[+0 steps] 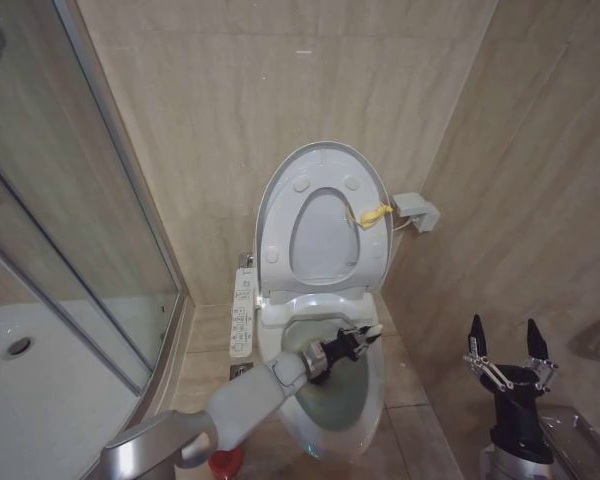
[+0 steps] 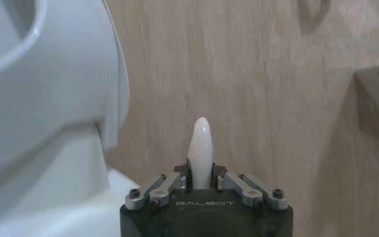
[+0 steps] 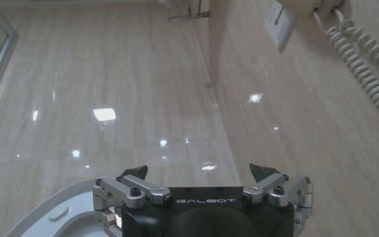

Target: Open the toilet lid, clean the toilet bowl with a toilet brush, close the toilet lid, and flush.

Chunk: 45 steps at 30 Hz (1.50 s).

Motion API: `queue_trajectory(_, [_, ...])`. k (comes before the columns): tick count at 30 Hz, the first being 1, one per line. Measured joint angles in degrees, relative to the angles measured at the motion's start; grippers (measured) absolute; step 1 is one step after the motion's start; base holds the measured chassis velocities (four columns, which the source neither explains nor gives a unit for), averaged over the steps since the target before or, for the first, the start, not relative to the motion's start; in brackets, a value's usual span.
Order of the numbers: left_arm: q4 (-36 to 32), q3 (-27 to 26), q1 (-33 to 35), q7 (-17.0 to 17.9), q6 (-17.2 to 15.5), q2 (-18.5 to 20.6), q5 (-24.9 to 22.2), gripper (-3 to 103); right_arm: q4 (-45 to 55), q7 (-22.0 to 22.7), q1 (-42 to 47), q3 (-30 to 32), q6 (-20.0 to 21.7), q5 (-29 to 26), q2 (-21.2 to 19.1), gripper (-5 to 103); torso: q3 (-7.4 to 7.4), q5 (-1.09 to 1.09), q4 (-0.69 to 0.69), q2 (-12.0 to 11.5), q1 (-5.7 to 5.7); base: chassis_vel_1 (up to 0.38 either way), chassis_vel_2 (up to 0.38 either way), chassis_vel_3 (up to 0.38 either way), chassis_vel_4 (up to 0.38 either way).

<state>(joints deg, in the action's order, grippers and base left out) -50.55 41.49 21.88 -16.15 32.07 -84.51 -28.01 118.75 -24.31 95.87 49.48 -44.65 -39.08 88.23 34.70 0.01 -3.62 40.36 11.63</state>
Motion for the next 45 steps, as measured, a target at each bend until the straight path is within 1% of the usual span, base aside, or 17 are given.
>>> queue_trajectory(2, [-2.9,-1.1,-0.9,0.2,0.0,-0.8,-1.3,21,0.0,0.0,0.0,-0.3,0.0,0.0,0.0,100,-0.02,-0.03,-0.08,0.0,0.00,0.000,0.000,0.000,0.000])
queue_trajectory(5, [-2.1,-0.2,-0.9,0.1,0.8,-0.9,-1.3,21,0.0,0.0,0.0,-0.4,0.0,0.1,0.1,100,-0.02,-0.05,-0.12,0.0,0.00,0.000,0.000,0.000,0.000])
queue_trajectory(7, [-0.5,0.6,-0.6,-0.2,1.1,-0.3,-0.7,21,0.1,0.0,0.0,-0.7,0.1,0.3,0.1,100,-0.01,-0.02,-0.10,0.0,0.00,0.000,0.000,0.000,0.000])
queue_trajectory(9, [2.5,0.9,0.3,-1.1,1.7,1.0,0.9,21,0.4,0.0,0.1,-1.0,0.1,0.4,0.2,100,0.00,0.00,-0.03,0.0,0.00,0.000,0.000,0.000,0.000])
queue_trajectory(13, [2.0,1.2,0.5,-1.2,2.0,2.7,1.0,21,0.5,0.0,0.2,-1.4,0.1,0.9,0.5,100,-0.01,0.00,0.01,0.0,-0.01,0.000,0.000,0.000,0.000])
queue_trajectory(16, [-0.2,1.0,0.2,-0.9,1.9,1.9,-0.1,21,0.5,-0.1,0.3,-1.7,0.0,1.0,0.7,100,0.00,0.01,0.00,0.0,0.00,0.000,0.000,0.000,0.000])
queue_trajectory(17, [-1.3,0.1,0.0,-0.6,2.0,0.4,-0.8,21,0.5,-0.1,0.3,-1.7,0.0,1.1,0.8,100,0.00,0.01,-0.02,0.0,0.00,0.000,0.000,0.000,0.000])
queue_trajectory(18, [-2.1,-1.1,-0.4,-0.4,2.3,-1.6,-1.3,21,0.5,-0.2,0.5,-1.6,-0.1,1.2,0.8,100,-0.01,-0.03,-0.10,0.0,0.00,0.000,0.000,0.000,0.000])
queue_trajectory(21, [-2.2,-2.0,-0.6,-0.3,2.6,-3.1,-1.6,21,0.6,-0.2,0.7,-1.5,-0.1,1.2,0.7,100,-0.01,-0.02,-0.13,0.0,-0.01,0.000,0.000,0.000,0.000])
queue_trajectory(24, [-0.1,-1.4,-0.4,-0.6,2.9,-2.9,-0.9,21,0.8,-0.2,1.0,-1.1,-0.2,1.1,0.6,100,-0.01,-0.02,-0.09,0.0,0.00,0.000,0.000,0.000,0.000])
queue_trajectory(27, [3.0,0.0,0.7,-1.3,3.2,-0.8,1.0,21,0.9,-0.2,1.1,-0.8,-0.2,0.9,0.5,100,0.00,0.03,0.04,0.0,0.00,0.000,0.000,0.000,0.000])
queue_trajectory(31, [1.9,-0.7,0.9,-0.8,3.2,-1.7,1.0,21,0.9,-0.1,1.0,-0.9,-0.2,0.9,0.5,100,0.00,0.01,0.02,0.0,0.00,0.000,0.000,0.000,0.000])
queue_trajectory(33, [-0.7,-0.8,0.6,0.6,3.3,-3.6,0.5,21,0.7,-0.2,0.9,-1.1,-0.3,1.1,0.7,100,-0.01,-0.05,-0.11,0.0,0.00,0.000,0.000,0.000,0.000])
queue_trajectory(36, [-1.2,-0.1,0.6,1.2,3.5,-4.1,0.5,21,0.5,-0.3,0.9,-1.2,-0.4,1.2,0.7,100,-0.02,-0.02,-0.13,0.0,-0.01,0.000,0.000,0.000,0.000])
queue_trajectory(39, [1.4,0.5,1.3,1.4,3.8,-3.3,2.4,21,0.6,-0.3,0.9,-1.2,-0.4,1.1,0.6,100,-0.01,-0.02,-0.09,0.0,0.00,-0.029,-0.051,-0.004,-0.009])
queue_trajectory(41, [3.2,0.6,2.1,1.2,3.7,-0.6,4.0,21,0.6,-0.3,1.0,-0.8,-0.5,0.8,0.4,100,-0.01,0.00,0.00,0.0,0.00,0.000,0.000,0.000,0.000])
queue_trajectory(45, [1.0,0.2,2.0,1.3,3.3,0.9,3.8,21,0.6,-0.5,1.0,-0.8,-0.7,0.7,0.4,100,-0.01,-0.01,0.02,0.0,-0.01,0.000,0.000,0.000,0.000])
